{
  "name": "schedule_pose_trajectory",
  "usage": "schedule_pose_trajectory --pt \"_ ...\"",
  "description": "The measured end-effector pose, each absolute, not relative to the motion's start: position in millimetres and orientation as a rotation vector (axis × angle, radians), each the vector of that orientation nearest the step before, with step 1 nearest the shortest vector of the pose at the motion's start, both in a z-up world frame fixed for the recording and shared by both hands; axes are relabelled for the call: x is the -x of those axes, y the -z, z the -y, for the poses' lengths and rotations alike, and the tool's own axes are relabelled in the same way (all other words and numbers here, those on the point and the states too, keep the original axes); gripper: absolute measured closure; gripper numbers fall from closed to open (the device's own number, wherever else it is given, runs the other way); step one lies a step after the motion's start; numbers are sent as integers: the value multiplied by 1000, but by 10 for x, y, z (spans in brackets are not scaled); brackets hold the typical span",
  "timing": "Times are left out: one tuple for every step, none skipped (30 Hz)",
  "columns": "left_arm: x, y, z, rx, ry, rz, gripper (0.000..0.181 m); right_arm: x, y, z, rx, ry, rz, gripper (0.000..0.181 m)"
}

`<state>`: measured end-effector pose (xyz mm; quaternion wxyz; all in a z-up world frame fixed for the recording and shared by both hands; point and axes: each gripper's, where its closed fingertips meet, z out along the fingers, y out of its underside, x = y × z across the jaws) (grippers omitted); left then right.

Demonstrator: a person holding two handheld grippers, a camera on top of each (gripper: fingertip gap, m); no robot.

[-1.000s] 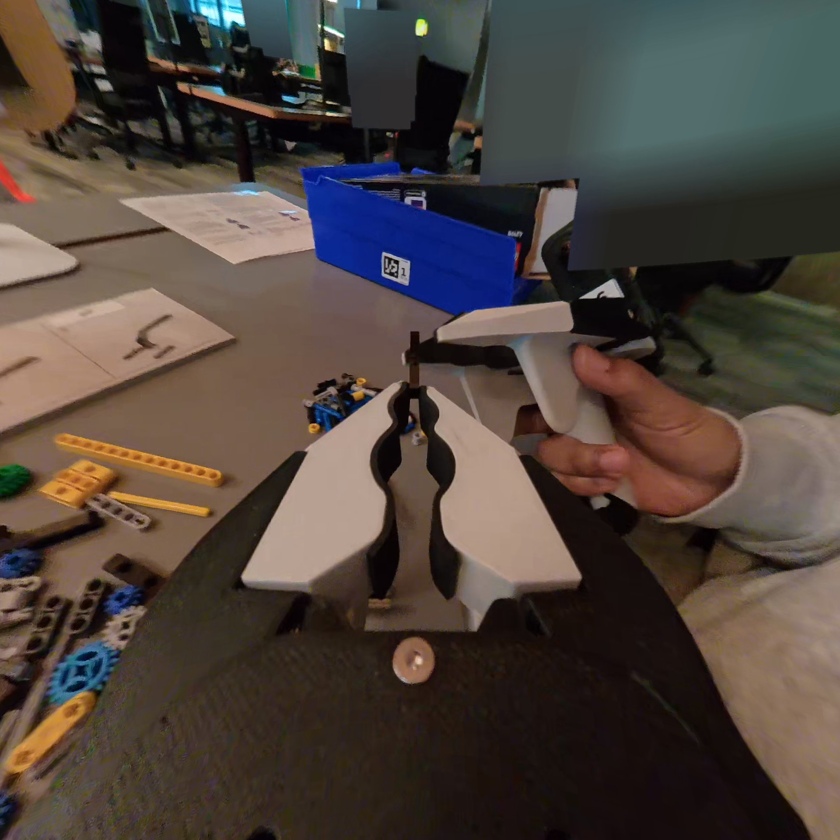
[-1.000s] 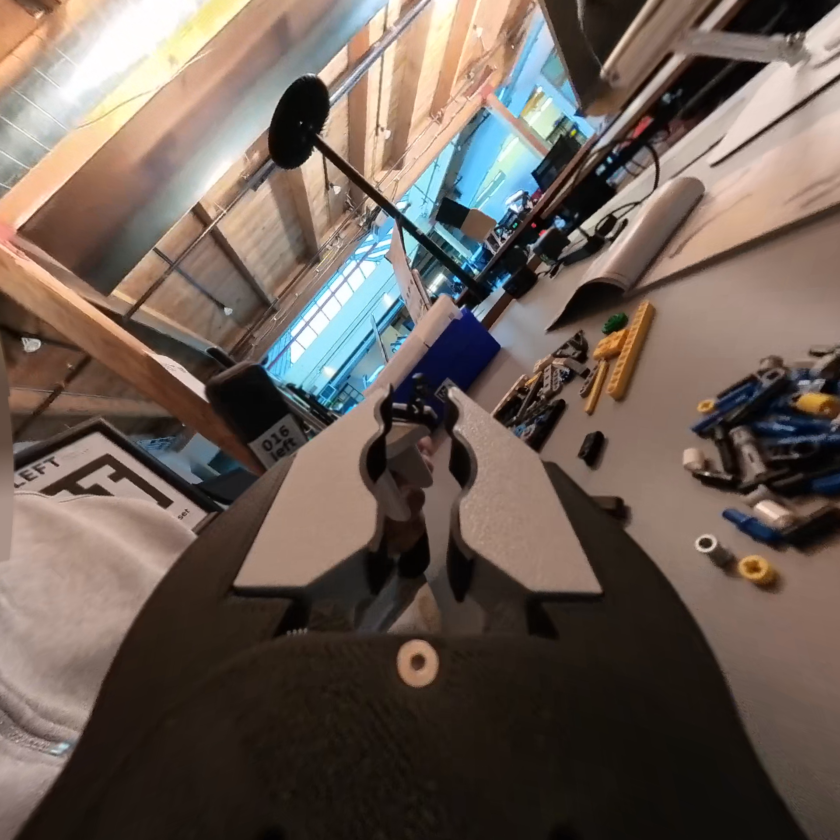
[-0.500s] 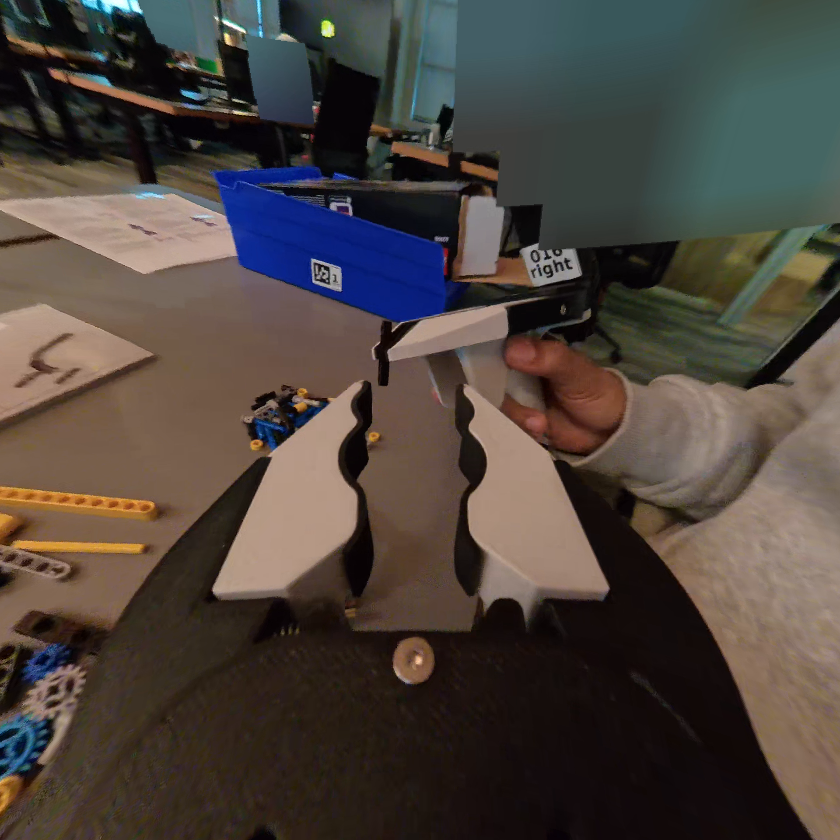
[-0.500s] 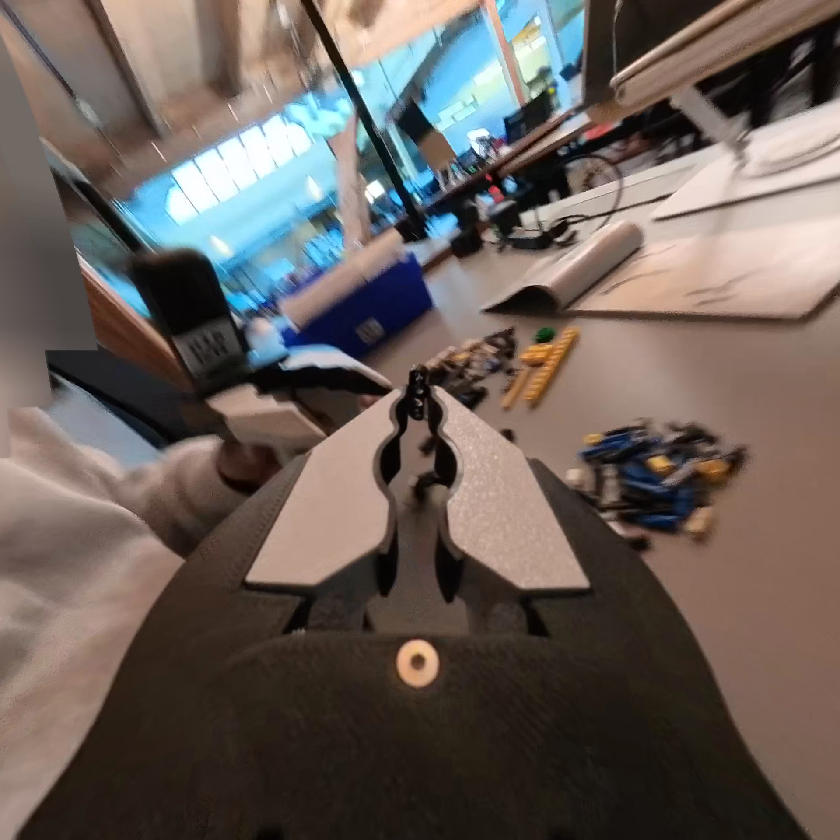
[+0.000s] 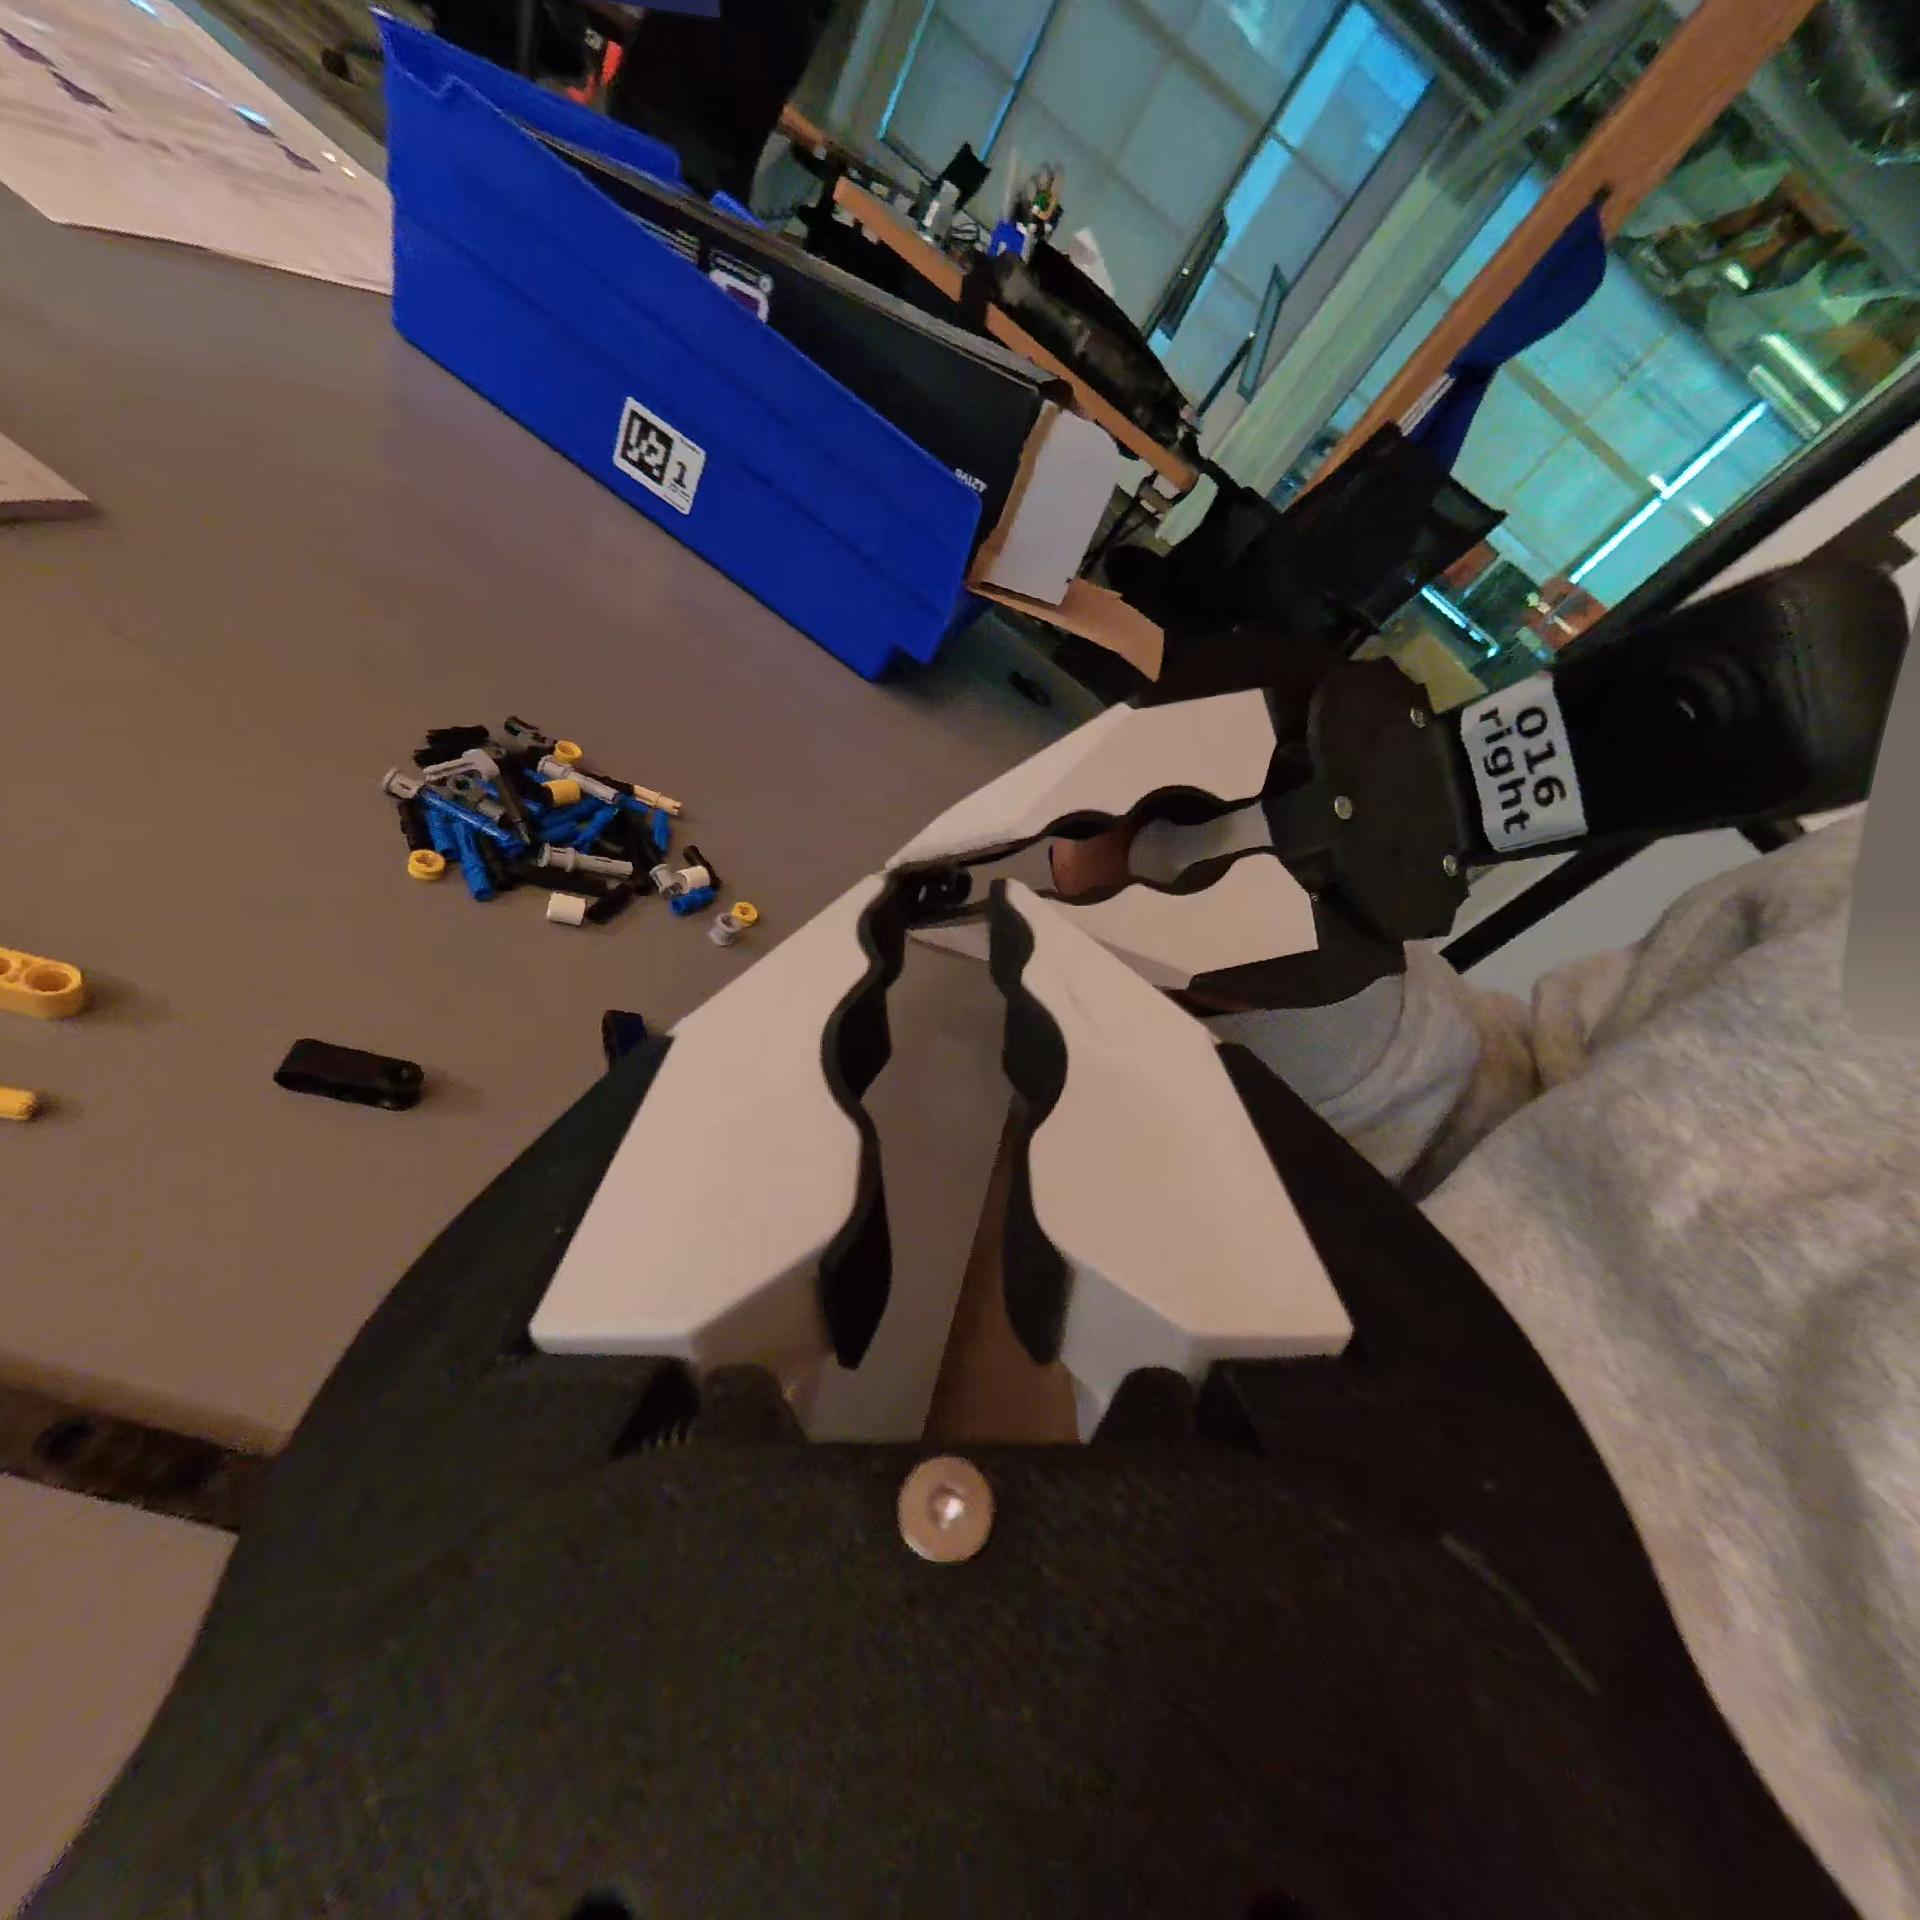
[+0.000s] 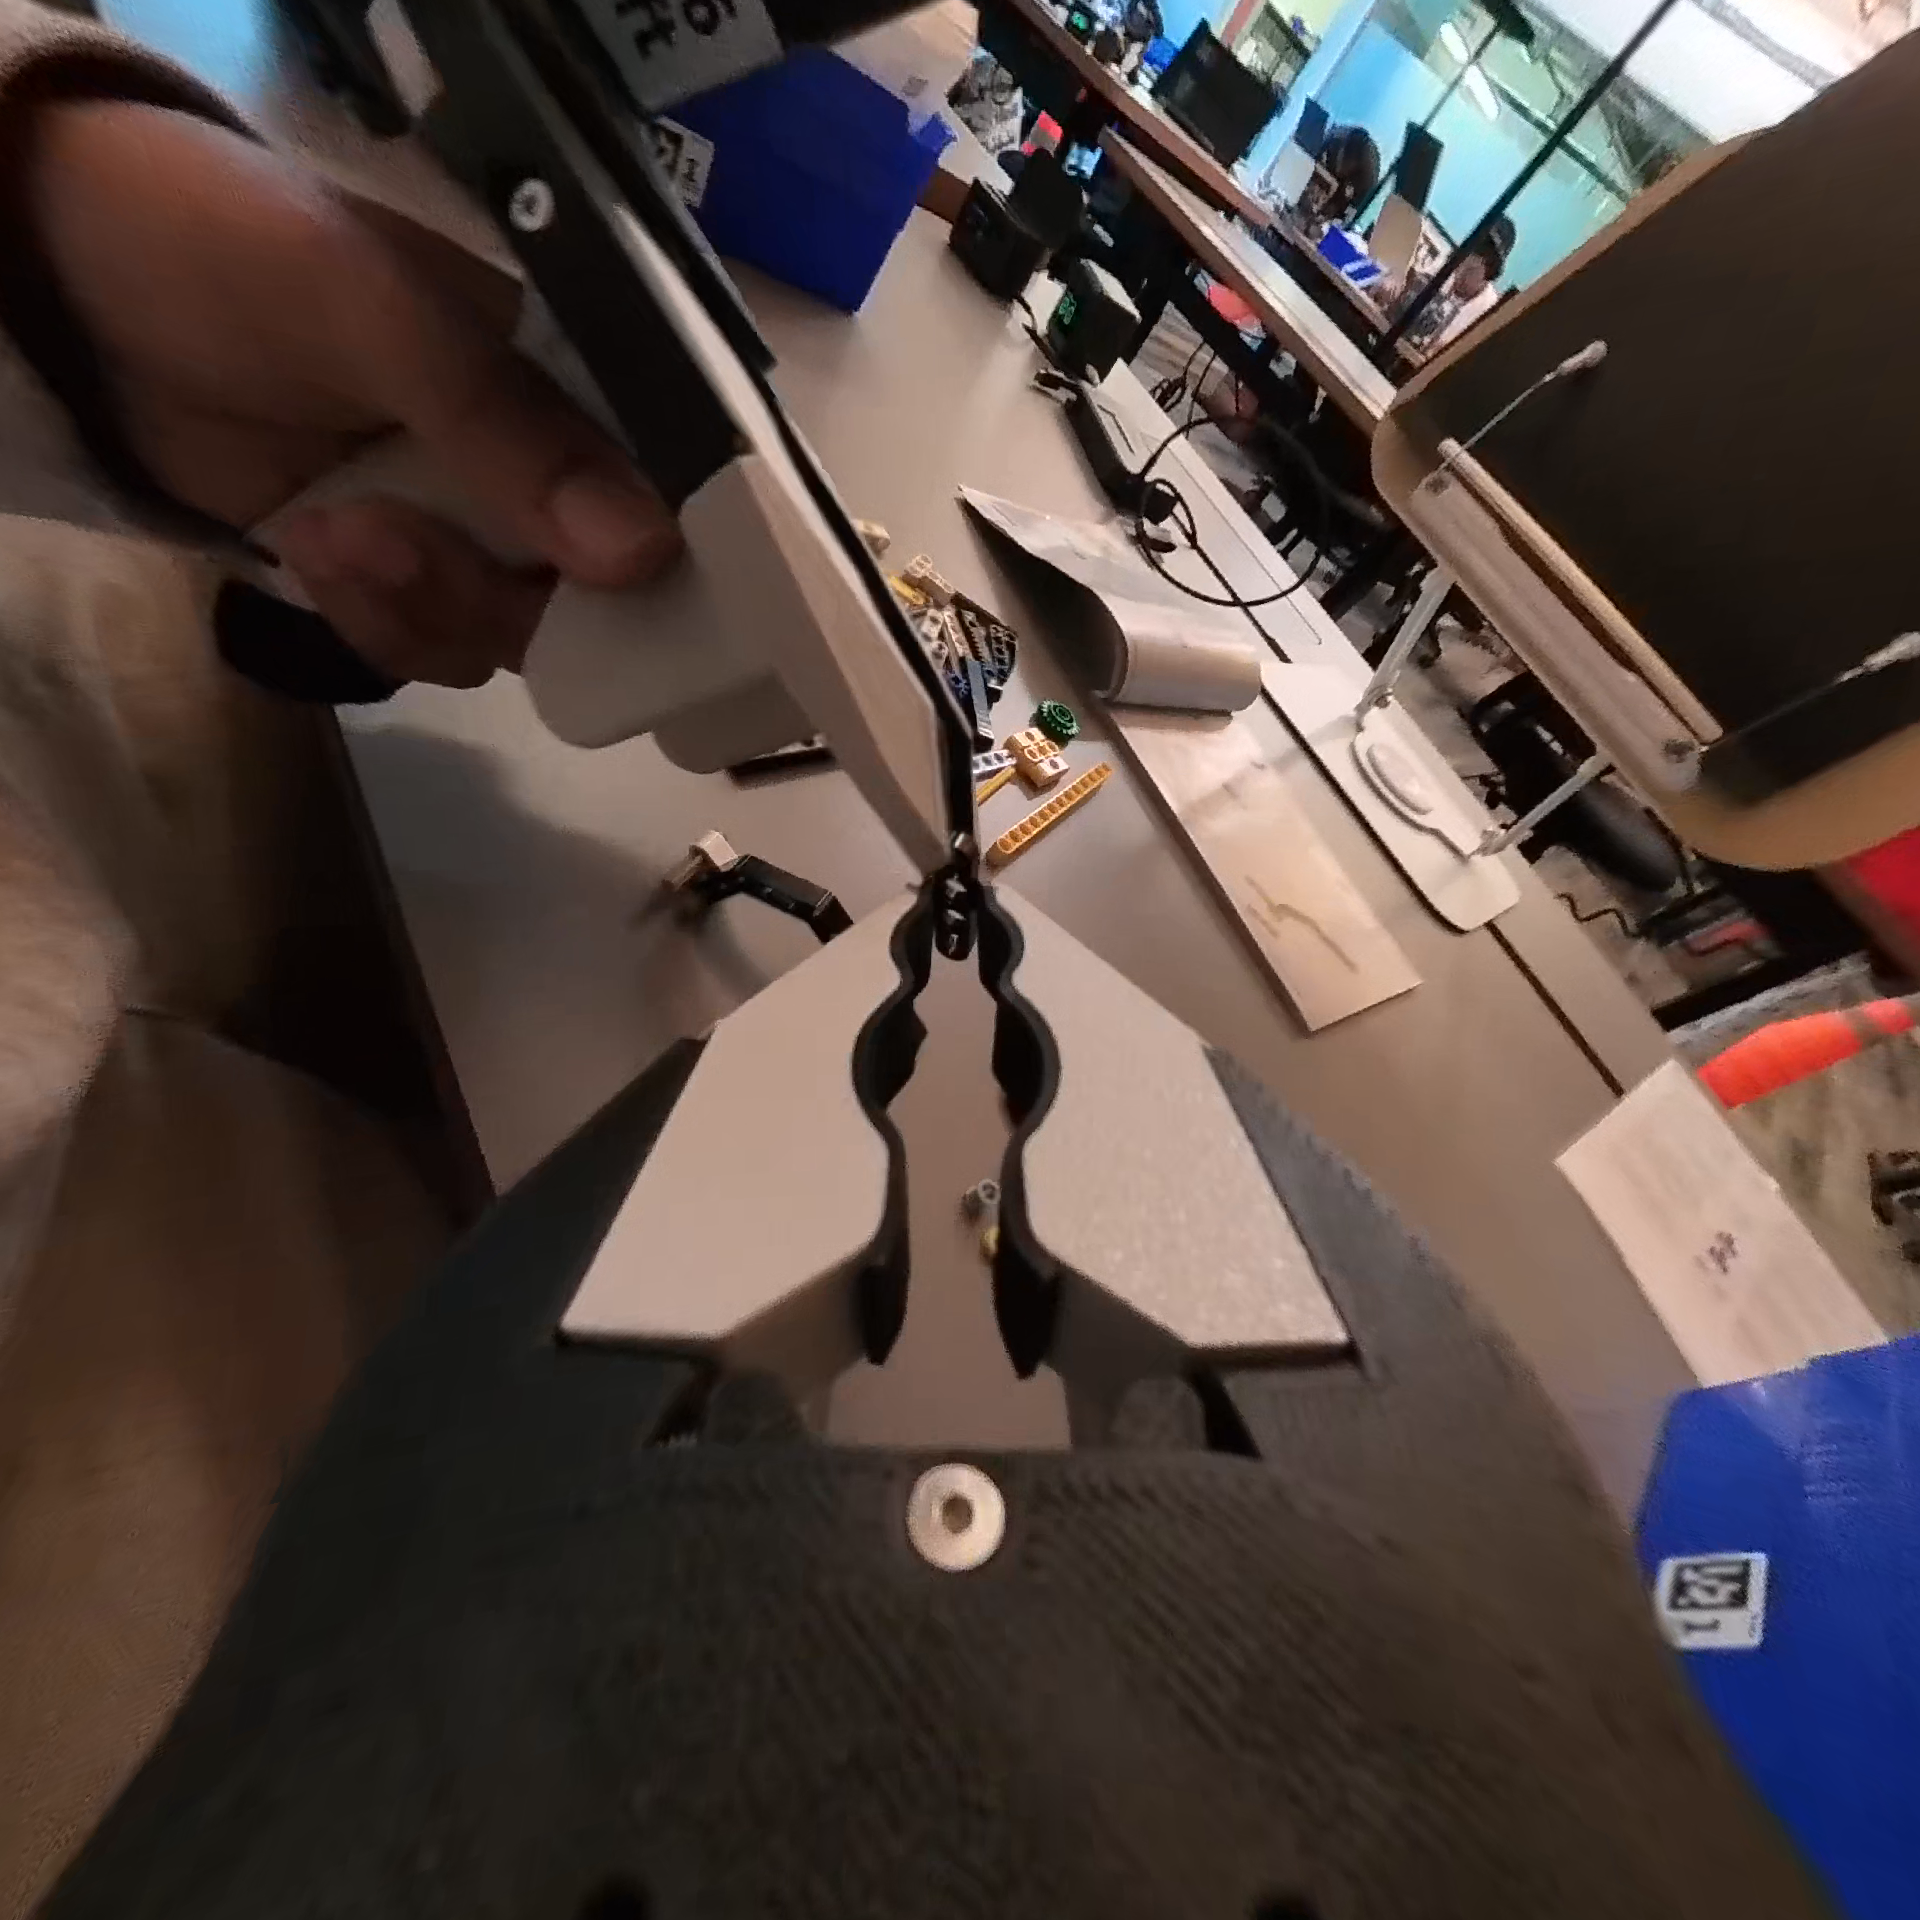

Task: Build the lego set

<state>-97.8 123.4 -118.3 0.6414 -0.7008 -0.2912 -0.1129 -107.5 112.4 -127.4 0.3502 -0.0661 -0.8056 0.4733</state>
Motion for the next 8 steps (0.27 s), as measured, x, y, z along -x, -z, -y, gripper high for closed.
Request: schedule_pose_trajectory --pt "984 1173 -1230 1582 265 671 174 1050 1284 -1125 135 -1216 2096 175" --pt "992 1169 -1225 1568 276 681 179 1041 1294 -1142 99 -1191 2095 175" --pt "1003 1177 -1220 1562 284 692 179 1046 1308 -1170 70 -1157 2093 175" --pt "1022 1189 -1209 1560 281 703 179 1049 1350 -1200 59 -1125 2115 176" --pt "1051 1201 -1191 1561 265 714 179 1048 1419 -1230 65 -1094 2162 175" --pt "1082 1209 -1169 1562 242 724 179 1075 1499 -1280 107 -1055 2215 176" --pt "1114 1210 -1146 1561 217 732 179 1100 1610 -1337 179 -1012 2292 175" --pt "1143 1200 -1124 1554 197 739 178 1112 1738 -1396 271 -972 2385 175"
